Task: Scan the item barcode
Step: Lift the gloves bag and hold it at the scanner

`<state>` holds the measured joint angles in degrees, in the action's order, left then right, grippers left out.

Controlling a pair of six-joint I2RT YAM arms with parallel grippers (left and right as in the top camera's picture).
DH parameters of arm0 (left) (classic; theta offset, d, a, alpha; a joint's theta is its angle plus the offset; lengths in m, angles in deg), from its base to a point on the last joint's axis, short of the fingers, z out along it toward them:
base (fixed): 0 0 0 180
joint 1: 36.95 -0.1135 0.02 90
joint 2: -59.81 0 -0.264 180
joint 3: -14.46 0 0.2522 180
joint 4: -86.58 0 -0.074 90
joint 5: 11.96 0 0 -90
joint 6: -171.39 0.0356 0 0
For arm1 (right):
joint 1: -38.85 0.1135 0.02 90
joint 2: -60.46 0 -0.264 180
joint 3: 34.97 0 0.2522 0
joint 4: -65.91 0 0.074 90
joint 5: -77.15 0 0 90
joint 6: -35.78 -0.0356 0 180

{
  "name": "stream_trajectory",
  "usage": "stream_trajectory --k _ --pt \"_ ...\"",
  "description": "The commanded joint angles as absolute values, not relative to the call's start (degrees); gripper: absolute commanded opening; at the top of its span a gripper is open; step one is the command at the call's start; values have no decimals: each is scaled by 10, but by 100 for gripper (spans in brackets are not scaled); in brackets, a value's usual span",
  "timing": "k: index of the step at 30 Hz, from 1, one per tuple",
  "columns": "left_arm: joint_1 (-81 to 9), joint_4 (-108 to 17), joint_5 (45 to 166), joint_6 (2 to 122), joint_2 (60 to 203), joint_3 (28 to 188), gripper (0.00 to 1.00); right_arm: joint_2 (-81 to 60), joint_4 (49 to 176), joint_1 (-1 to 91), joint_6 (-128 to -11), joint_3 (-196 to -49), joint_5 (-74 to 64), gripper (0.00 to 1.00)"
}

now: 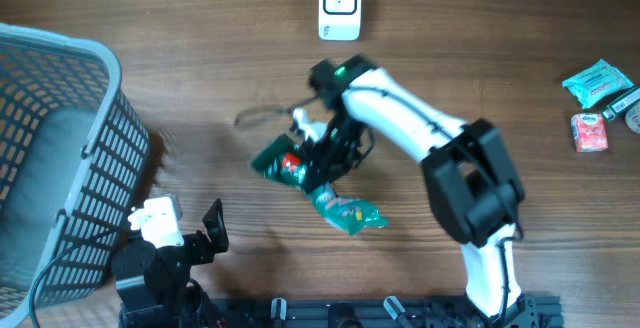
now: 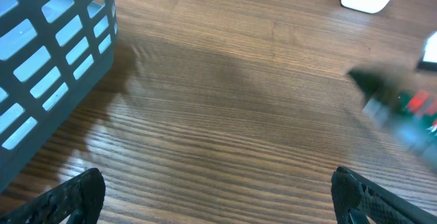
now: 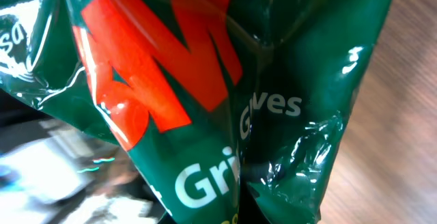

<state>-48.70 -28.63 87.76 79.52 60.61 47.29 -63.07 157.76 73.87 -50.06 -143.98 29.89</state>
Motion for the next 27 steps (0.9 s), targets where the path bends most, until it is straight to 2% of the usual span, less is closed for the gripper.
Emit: stream_trajectory --k 1,6,11,14,19,24,27 --pt "-491 -288 876 790 602 473 100 -633 1623 668 -440 -1451 569 4" --pt "-491 -288 876 790 602 473 100 -633 1643 620 -484 -1451 683 4" --pt "-491 -288 876 790 602 473 100 -633 1627 618 -560 -1449 714 4" --pt "-491 -288 876 790 602 473 100 -633 1601 618 -607 -1447 799 4" --pt "-491 -288 876 790 602 473 100 -633 1551 617 -873 -1447 757 4" --pt "-491 -288 876 790 602 473 100 -633 1549 617 -925 -1447 801 4" --pt "-491 -288 876 790 602 473 100 -633 1504 617 -934 -1446 798 4"
